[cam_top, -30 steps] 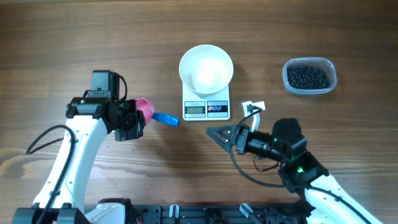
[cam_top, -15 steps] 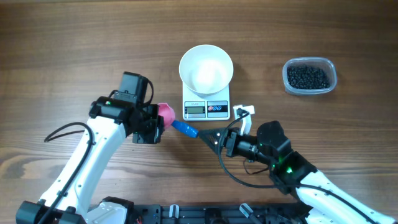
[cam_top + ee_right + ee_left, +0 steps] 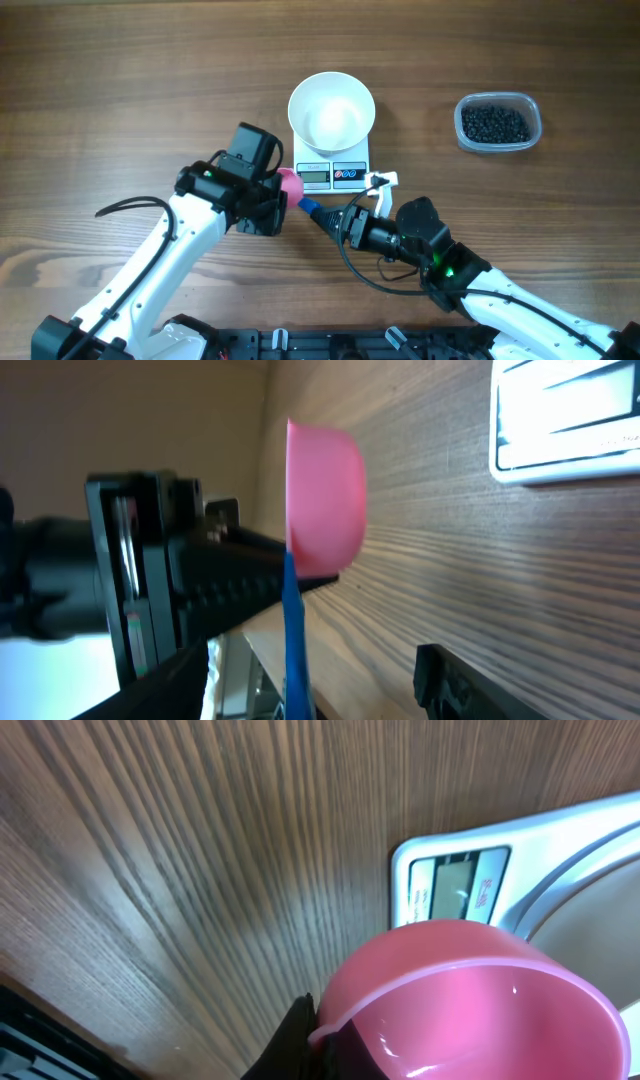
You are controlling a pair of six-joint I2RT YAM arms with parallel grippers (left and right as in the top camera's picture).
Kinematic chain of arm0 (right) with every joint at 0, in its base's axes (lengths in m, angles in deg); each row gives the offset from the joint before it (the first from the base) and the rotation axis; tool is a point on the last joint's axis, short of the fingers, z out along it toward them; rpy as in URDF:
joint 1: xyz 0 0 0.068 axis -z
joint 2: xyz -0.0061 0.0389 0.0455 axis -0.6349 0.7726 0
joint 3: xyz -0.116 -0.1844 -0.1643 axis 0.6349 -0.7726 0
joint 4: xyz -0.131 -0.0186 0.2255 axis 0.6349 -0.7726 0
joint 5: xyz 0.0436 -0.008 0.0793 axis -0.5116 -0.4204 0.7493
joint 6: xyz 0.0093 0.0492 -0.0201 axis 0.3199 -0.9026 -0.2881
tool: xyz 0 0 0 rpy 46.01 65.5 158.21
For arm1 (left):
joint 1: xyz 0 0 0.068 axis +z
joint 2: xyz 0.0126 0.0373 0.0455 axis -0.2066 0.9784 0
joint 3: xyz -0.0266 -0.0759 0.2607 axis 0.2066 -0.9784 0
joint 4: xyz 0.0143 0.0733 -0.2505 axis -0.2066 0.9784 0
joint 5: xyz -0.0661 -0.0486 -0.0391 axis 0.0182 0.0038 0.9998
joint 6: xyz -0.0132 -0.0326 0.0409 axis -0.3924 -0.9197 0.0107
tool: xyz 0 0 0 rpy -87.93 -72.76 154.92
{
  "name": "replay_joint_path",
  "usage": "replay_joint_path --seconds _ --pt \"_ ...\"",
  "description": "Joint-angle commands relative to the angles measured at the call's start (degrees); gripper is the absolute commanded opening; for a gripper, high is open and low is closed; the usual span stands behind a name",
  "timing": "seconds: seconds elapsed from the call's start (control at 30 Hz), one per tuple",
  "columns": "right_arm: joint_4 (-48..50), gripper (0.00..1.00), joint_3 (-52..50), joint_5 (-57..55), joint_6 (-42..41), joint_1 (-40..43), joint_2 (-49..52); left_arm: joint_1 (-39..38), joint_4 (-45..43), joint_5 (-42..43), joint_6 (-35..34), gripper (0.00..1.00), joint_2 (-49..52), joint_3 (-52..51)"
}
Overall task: Scoop item into bowl and weigh 150g on scale
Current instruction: 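Grasp the blue scoop handle with the right gripper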
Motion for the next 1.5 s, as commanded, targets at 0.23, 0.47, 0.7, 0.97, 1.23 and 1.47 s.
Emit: replay_joint_path --seconds 0.23,0.47,0.7,0.97,1.23,1.47 --pt "0.4 0.53 1.1 -2.7 -7.8 -0.3 0.4 -6.7 -0.2 -4.7 -8.9 0.04 -0.2 -0.2" --pt "1.0 0.45 1.1 -2.7 -11.2 -0.3 0.4 -7.1 -0.3 -5.1 -8.9 0.04 -0.2 -0.2" --pt "1.7 0.37 1.1 -1.3 -12.3 -0.4 0.4 -7.1 -0.3 -5.3 -8.9 0.04 -0.2 -0.2" --pt "1.7 0.32 1.1 -1.2 -12.3 -0.5 0.4 -7.1 -0.2 -5.2 -10.3 0.04 -0.2 -0.2" --pt "1.7 0.29 1.1 -0.5 -12.3 -0.5 0.4 -7.1 -0.3 -5.2 -11.7 0.04 -0.2 -0.2" --pt "1.7 0.22 1.1 -0.1 -12.3 -0.5 0.4 -7.1 -0.3 -5.2 -11.7 0.04 -0.2 -0.2"
